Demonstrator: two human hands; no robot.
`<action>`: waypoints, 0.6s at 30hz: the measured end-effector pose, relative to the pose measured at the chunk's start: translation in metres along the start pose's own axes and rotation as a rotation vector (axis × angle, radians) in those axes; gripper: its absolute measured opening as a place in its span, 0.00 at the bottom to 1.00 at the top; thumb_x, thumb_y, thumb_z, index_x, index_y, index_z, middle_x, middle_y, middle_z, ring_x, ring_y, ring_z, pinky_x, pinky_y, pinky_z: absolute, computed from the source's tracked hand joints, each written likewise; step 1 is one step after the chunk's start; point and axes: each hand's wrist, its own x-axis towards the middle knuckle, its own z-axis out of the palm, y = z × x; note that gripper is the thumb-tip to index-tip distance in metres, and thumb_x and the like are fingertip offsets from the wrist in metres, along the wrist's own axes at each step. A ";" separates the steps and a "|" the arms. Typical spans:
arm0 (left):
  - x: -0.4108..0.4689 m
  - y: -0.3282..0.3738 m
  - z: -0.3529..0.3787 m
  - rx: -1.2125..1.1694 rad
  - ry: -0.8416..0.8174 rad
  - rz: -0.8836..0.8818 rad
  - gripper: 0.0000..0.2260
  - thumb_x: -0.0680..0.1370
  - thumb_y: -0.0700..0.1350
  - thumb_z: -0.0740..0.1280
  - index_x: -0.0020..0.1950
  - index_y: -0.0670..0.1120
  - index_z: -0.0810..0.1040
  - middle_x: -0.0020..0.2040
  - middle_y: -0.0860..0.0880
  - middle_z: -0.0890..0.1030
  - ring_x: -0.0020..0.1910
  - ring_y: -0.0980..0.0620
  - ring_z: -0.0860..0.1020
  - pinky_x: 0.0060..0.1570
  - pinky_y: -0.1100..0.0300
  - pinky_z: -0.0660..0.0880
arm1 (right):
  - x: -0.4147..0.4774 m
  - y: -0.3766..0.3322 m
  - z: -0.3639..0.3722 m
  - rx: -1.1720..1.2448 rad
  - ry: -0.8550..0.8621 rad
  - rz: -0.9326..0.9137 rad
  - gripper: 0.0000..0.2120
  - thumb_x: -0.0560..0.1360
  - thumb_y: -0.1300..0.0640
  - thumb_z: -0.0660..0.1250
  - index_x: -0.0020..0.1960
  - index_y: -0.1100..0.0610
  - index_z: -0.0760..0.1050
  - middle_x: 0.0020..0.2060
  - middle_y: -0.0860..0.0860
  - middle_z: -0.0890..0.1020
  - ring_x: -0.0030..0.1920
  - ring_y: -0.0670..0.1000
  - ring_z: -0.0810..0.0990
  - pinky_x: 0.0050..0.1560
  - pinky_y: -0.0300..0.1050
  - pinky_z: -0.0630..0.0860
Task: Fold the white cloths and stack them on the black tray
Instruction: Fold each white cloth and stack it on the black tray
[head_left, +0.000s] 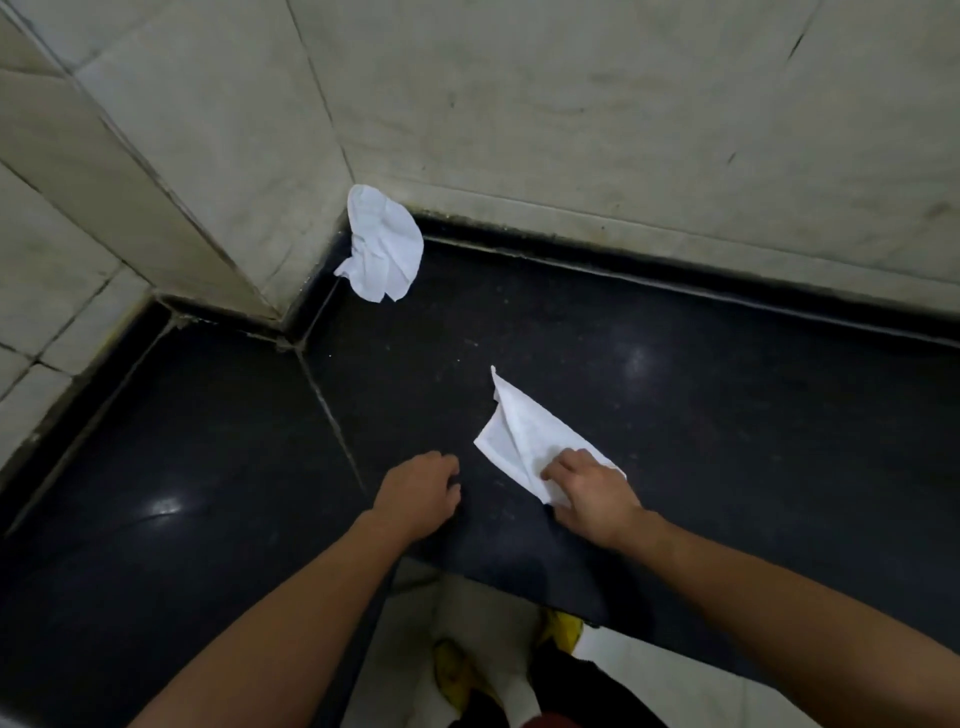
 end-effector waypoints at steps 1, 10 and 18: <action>0.007 0.008 0.002 -0.003 -0.003 -0.001 0.11 0.79 0.49 0.61 0.58 0.47 0.75 0.54 0.47 0.77 0.54 0.48 0.76 0.49 0.55 0.72 | 0.002 0.003 0.004 -0.037 -0.026 -0.004 0.23 0.75 0.50 0.63 0.69 0.51 0.68 0.67 0.50 0.68 0.66 0.53 0.66 0.56 0.54 0.75; 0.055 0.041 0.012 0.016 -0.082 -0.033 0.13 0.79 0.47 0.61 0.61 0.47 0.75 0.57 0.48 0.76 0.53 0.49 0.76 0.51 0.55 0.74 | 0.019 0.035 0.011 0.169 0.098 -0.052 0.11 0.79 0.51 0.59 0.51 0.55 0.77 0.49 0.51 0.79 0.51 0.53 0.77 0.48 0.49 0.75; 0.091 0.047 0.017 0.121 -0.259 0.092 0.13 0.80 0.44 0.58 0.63 0.46 0.72 0.62 0.46 0.72 0.56 0.48 0.75 0.54 0.56 0.73 | 0.025 0.076 -0.027 0.588 0.298 0.381 0.08 0.78 0.50 0.63 0.44 0.53 0.75 0.36 0.49 0.80 0.37 0.49 0.78 0.38 0.46 0.74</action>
